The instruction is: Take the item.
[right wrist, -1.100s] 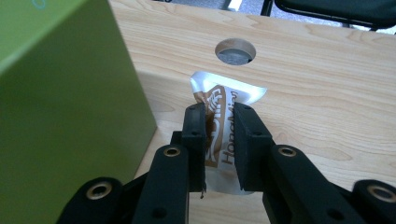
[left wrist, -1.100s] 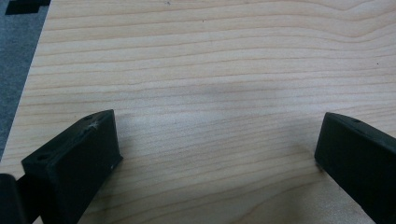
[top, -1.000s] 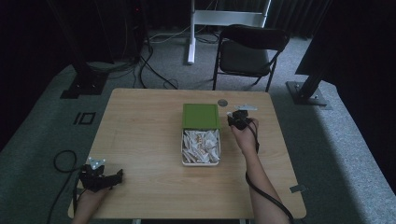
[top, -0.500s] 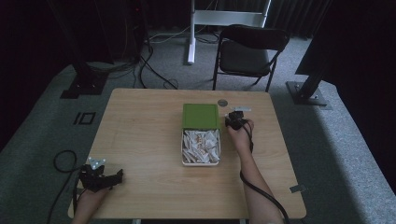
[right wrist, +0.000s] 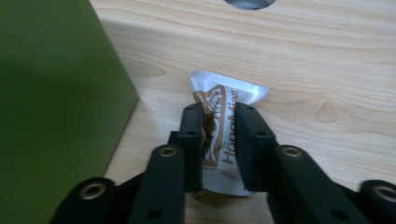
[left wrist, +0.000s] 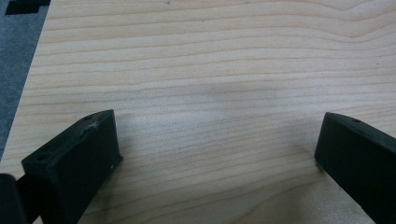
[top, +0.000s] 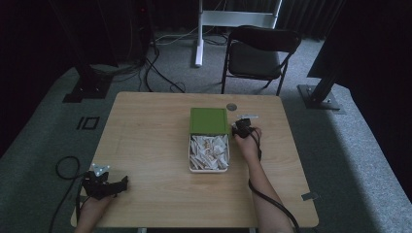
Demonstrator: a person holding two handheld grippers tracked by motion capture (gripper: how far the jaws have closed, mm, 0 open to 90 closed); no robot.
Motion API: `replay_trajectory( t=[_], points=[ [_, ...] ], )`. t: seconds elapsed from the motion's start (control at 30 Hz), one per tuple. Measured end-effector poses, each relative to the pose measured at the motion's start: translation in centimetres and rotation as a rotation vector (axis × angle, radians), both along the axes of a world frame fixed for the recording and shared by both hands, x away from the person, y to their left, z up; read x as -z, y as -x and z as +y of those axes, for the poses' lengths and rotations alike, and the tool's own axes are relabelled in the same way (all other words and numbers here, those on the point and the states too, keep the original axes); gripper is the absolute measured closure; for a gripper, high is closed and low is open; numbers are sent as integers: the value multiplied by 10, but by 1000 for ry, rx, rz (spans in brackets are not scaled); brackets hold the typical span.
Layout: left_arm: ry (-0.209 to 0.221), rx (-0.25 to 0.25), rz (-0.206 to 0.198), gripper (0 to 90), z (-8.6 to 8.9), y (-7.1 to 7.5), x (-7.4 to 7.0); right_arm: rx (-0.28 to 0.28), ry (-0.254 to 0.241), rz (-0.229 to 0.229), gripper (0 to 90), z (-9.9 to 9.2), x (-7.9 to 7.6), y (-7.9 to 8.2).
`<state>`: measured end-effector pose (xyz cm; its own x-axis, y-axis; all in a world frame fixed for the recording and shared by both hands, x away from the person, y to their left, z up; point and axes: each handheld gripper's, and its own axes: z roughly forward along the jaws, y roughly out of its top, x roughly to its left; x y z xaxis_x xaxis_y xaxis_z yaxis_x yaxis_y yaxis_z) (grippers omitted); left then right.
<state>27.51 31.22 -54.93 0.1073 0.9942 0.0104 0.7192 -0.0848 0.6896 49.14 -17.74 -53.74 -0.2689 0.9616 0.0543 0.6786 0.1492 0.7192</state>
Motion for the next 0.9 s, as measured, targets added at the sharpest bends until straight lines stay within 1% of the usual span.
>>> replay_trajectory(
  t=[0.03, 0.07, 0.13, 0.2, 0.3, 0.37, 0.4, 0.53, 0.6, 0.63, 0.7, 0.77, 0.9],
  points=[
    [0, 0, 0, 7, 0, 0, 0, 5, -19, 0, 648, -1, -1, 1],
    [0, 0, 0, 7, 0, 0, 0, 2, -26, 3, 623, -2, -3, 1],
    [0, 0, 0, 7, 0, 0, 0, -3, -29, -6, 584, -3, -7, 4],
    [0, 0, 0, 7, 0, 0, 0, -2, -43, -16, 557, -7, -12, 6],
    [0, 0, 0, 7, 0, 0, 0, -2, -44, -40, 508, -13, -19, 10],
    [0, 0, 0, 7, 0, 0, 0, -4, -45, -44, 492, -15, -21, 12],
    [0, 0, 0, 7, 0, 0, 0, 9, -41, -57, 477, -22, -25, 16],
    [0, 0, 0, 7, 0, 0, 0, 32, -31, -68, 428, -35, -26, 21],
    [0, 0, 0, 7, 0, 0, 0, 44, -30, -70, 418, -42, -25, 24],
    [0, 0, 1, 7, 0, 0, 0, 53, -33, -70, 386, -46, -24, 26],
    [0, 0, 0, 7, 0, 0, 0, 73, -48, -81, 355, -54, -23, 29],
    [0, 0, 0, 7, 0, 0, 0, 88, -39, -91, 315, -61, -22, 32],
    [0, 0, 0, 7, 0, 0, 0, 99, -41, -83, 267, -73, -19, 41]
  ],
)
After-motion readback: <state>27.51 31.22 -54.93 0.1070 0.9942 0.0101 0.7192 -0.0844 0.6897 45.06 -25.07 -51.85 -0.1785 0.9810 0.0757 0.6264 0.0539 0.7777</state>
